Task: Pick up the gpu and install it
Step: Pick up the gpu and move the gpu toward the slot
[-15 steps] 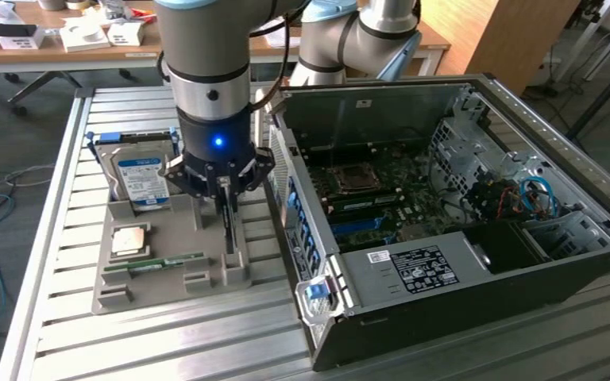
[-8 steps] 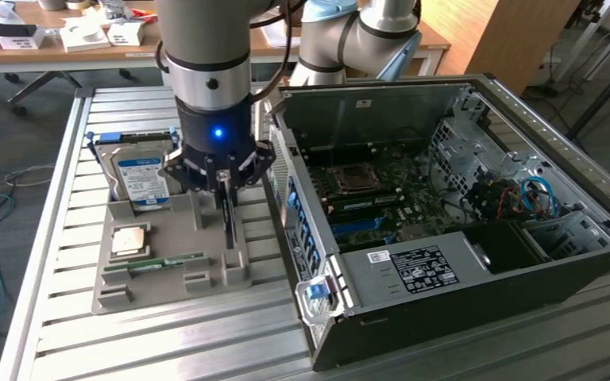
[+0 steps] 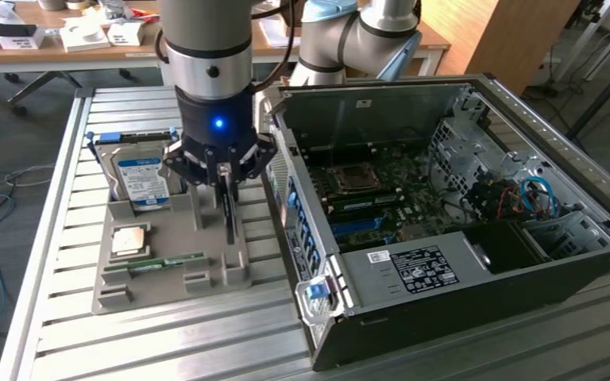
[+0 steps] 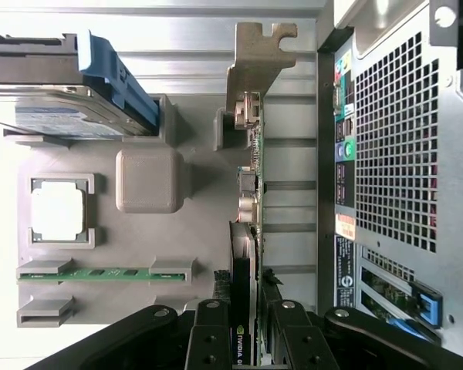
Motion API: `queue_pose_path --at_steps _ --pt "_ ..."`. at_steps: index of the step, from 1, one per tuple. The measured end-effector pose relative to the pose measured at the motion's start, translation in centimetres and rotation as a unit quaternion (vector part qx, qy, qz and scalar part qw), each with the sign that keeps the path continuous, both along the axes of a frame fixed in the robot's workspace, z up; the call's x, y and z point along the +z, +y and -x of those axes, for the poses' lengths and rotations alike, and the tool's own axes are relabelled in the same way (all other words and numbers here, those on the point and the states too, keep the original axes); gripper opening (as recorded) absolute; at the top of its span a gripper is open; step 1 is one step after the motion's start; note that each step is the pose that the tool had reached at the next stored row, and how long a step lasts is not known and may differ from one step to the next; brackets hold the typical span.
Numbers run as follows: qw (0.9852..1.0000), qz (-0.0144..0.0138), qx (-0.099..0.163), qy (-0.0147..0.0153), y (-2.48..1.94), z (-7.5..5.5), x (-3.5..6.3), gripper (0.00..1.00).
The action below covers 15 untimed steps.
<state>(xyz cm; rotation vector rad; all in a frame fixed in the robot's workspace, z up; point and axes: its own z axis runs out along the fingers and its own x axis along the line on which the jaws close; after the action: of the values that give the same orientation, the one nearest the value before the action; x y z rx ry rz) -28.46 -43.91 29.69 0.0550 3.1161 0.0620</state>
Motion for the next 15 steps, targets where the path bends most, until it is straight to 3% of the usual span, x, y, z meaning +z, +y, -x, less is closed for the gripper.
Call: queue_pose_path --at_steps 15 --pt "1.0000 0.0000 0.000 0.0001 0.00 -0.3 2.11 0.26"
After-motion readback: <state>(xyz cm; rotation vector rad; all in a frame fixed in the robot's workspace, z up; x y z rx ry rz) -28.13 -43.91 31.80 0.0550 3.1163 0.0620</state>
